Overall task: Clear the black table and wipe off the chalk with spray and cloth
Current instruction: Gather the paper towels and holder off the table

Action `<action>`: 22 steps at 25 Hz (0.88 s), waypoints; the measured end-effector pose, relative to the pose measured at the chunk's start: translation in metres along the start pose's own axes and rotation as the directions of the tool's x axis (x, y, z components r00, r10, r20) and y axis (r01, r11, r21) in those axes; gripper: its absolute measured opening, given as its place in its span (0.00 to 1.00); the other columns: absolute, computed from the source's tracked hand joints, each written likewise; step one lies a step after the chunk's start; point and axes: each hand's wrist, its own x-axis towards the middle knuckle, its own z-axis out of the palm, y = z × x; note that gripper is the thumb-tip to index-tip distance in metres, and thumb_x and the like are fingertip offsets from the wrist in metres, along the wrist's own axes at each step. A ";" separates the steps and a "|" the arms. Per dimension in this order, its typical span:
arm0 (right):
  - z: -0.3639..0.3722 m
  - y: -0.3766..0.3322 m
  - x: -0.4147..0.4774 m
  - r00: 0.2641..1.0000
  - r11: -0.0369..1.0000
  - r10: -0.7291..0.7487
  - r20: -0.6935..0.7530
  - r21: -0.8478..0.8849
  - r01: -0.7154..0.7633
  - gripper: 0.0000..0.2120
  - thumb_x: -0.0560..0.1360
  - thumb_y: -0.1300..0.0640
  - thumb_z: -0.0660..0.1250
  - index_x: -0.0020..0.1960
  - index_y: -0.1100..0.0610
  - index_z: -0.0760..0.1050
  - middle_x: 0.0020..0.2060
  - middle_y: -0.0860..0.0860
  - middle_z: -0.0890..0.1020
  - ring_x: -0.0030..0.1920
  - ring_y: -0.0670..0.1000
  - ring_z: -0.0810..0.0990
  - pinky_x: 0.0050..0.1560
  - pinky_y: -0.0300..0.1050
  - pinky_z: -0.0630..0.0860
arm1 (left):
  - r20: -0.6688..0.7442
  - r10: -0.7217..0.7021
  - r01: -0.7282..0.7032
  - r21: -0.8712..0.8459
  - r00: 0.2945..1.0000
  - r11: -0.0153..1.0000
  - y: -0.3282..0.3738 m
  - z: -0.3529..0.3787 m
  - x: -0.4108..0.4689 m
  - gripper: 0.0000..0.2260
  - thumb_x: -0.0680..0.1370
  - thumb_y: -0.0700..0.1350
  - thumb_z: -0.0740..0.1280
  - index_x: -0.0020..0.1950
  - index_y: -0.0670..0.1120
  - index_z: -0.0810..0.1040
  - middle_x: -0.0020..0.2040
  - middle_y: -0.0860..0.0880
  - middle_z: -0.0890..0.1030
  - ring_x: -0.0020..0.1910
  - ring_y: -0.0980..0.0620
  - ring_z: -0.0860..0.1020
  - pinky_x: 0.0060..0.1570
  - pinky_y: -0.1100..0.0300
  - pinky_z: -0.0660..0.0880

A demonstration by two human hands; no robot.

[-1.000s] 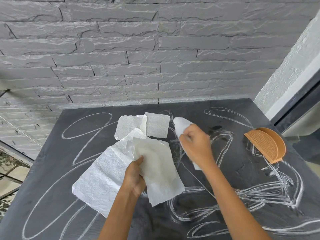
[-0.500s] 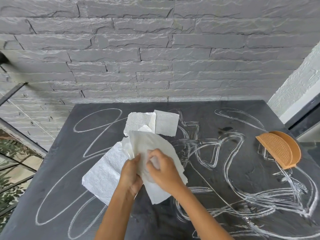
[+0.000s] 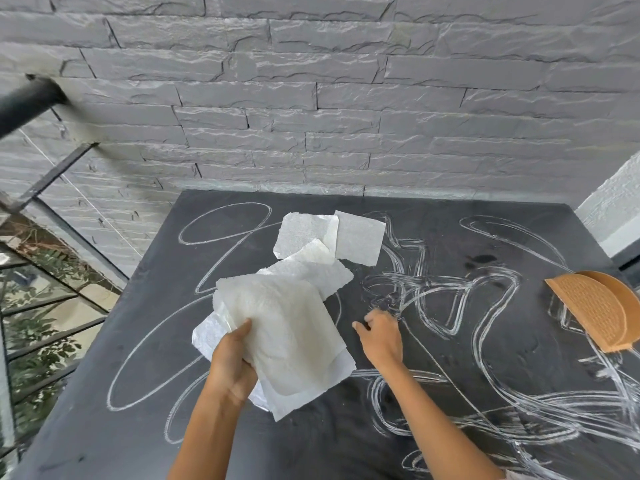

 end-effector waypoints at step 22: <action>-0.022 -0.051 0.049 0.983 0.978 -0.081 -0.167 0.178 0.111 0.11 0.74 0.59 0.63 0.35 0.63 0.71 0.39 0.57 0.76 0.42 0.56 0.73 0.39 0.44 0.62 | -0.068 -0.018 0.014 -0.073 0.998 0.997 0.010 -0.012 0.000 0.10 0.80 0.43 0.58 0.56 0.41 0.76 0.52 0.43 0.82 0.54 0.44 0.79 0.58 0.46 0.72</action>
